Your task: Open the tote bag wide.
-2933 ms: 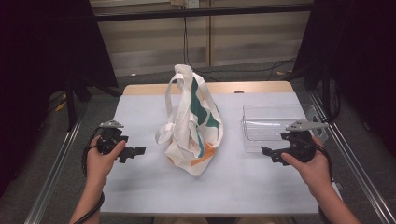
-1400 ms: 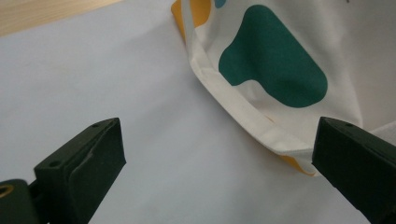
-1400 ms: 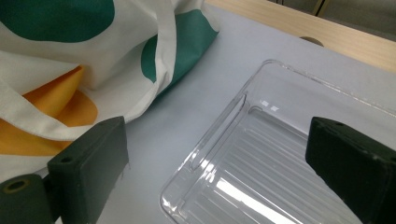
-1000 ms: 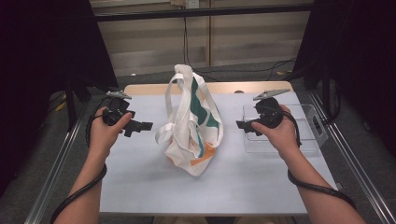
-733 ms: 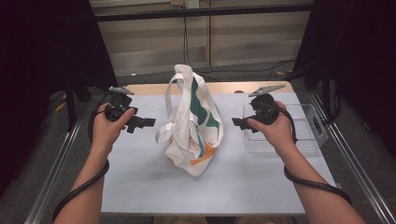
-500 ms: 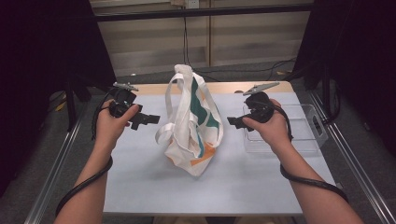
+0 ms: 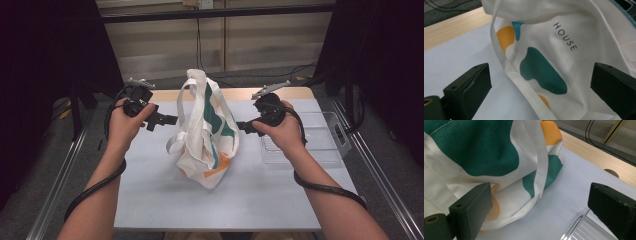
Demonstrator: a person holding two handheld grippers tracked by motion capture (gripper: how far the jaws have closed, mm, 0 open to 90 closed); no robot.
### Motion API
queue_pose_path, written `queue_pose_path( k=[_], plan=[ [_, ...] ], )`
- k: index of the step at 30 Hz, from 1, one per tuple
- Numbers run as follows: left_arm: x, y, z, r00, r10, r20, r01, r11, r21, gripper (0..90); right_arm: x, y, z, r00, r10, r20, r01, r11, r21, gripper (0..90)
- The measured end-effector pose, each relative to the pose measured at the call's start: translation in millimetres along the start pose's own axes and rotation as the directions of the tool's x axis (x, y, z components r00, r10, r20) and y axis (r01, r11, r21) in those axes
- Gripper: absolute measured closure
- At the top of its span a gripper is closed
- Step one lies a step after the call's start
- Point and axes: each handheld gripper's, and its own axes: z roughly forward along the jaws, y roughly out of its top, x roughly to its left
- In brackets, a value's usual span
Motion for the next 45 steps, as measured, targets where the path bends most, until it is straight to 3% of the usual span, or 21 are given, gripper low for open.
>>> queue_pose_path(
  k=[2,8,17,45],
  plan=[
    [-2.7,4.2,0.5,1.0,-0.008,0.005,0.008,0.9999,-0.007,2.5,0.5,2.8,0.4,1.0,-0.004,-0.003,0.004,1.0,-0.001,5.2],
    [-10.8,14.5,2.5,0.9997,0.015,0.016,-0.015,0.9997,-0.018,1.7,3.5,10.5,2.4,0.9999,-0.012,-0.004,0.012,1.0,-0.005,5.1],
    [-19.6,22.1,5.9,0.9983,0.046,0.037,-0.046,0.9989,0.01,1.6,9.6,26.4,6.7,0.9999,-0.011,-0.008,0.011,1.0,0.008,4.2],
    [-26.9,30.1,9.5,0.9964,0.069,0.05,-0.07,0.9974,0.017,1.7,19.1,65.0,13.3,0.9992,0.041,0.003,-0.041,0.999,0.011,4.4]
  ],
)
